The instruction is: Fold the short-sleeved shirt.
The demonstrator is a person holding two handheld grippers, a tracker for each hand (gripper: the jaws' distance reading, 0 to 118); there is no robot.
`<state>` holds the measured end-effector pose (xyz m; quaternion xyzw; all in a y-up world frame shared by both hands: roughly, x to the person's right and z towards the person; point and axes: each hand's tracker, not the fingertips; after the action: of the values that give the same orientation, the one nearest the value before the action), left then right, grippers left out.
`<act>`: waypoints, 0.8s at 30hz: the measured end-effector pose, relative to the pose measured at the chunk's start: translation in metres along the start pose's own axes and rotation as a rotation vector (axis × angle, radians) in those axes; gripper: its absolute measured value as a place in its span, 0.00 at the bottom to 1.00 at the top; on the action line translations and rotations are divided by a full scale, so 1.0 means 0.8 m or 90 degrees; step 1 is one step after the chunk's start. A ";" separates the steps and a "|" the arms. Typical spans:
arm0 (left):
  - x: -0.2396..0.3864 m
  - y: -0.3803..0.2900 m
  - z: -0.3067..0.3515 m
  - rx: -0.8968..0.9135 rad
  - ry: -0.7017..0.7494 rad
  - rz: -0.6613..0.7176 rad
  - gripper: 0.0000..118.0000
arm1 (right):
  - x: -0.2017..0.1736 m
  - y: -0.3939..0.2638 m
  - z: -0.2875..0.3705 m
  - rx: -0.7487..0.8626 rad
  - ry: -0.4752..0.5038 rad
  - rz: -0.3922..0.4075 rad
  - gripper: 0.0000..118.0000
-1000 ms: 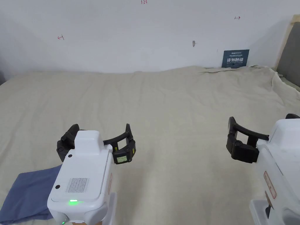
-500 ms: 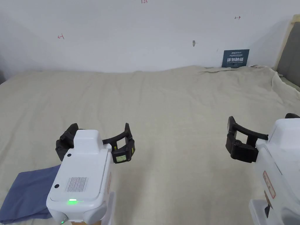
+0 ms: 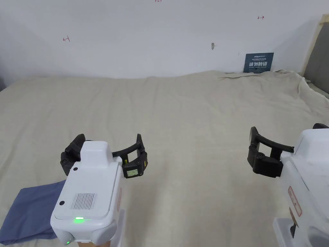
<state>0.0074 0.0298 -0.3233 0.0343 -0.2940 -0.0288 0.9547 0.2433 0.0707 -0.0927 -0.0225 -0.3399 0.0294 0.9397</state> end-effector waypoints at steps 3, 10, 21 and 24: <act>-0.001 0.000 0.000 -0.001 0.000 0.003 1.00 | -0.001 0.000 -0.001 -0.005 -0.010 -0.001 0.91; -0.002 0.001 0.002 -0.002 0.000 0.003 1.00 | 0.001 0.010 -0.013 -0.136 -0.065 -0.109 0.91; -0.007 0.001 0.002 0.003 0.006 0.007 1.00 | 0.007 0.017 -0.036 -0.332 -0.144 -0.217 0.91; -0.008 0.001 0.002 0.003 0.006 0.009 1.00 | 0.003 0.015 -0.034 -0.311 -0.152 -0.190 0.91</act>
<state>0.0014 0.0313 -0.3258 0.0349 -0.2897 -0.0208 0.9563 0.2625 0.0822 -0.1128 -0.1942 -0.4445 -0.1890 0.8538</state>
